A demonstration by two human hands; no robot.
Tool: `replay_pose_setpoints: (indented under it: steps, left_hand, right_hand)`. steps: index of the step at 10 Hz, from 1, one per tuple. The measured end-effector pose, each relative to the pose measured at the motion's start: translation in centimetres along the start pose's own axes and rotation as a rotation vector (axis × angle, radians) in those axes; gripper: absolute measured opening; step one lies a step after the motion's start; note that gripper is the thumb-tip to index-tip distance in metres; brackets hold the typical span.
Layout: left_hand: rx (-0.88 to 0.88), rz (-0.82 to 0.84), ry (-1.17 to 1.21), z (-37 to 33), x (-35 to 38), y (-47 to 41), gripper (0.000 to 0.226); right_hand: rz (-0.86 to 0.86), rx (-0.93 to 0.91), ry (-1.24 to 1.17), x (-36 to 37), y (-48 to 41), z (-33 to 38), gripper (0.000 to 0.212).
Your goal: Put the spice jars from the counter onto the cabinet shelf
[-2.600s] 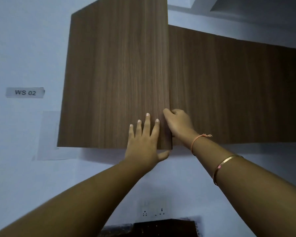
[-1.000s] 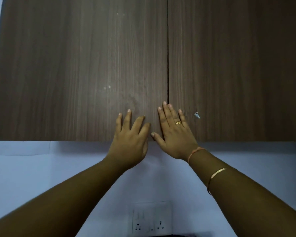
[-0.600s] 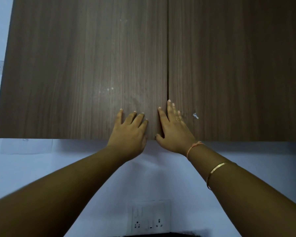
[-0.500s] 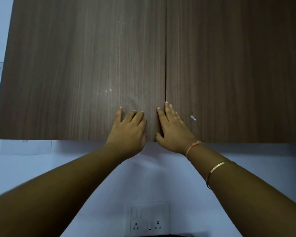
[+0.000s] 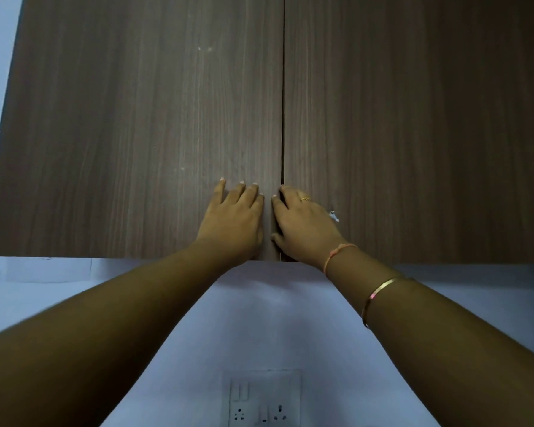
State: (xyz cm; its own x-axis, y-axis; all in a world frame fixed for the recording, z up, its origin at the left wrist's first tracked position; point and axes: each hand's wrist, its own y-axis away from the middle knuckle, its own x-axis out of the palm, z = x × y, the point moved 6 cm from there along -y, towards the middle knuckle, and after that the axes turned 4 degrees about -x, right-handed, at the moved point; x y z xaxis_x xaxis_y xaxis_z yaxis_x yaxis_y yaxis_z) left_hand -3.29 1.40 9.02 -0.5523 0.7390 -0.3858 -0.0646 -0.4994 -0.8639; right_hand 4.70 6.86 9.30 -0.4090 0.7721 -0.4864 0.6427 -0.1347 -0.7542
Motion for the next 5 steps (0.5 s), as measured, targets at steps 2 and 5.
replay_pose_setpoints:
  steps: [2, 5]
  left_hand:
    - [-0.010, -0.016, -0.017, 0.0, -0.4, -0.2, 0.055]
    - [-0.093, -0.058, 0.097, 0.4, -1.6, -1.3, 0.060]
  right_hand:
    - [0.004, -0.020, -0.013, 0.0, 0.3, 0.1, 0.064]
    - [-0.113, 0.003, -0.033, -2.1, 0.0, -2.0, 0.065]
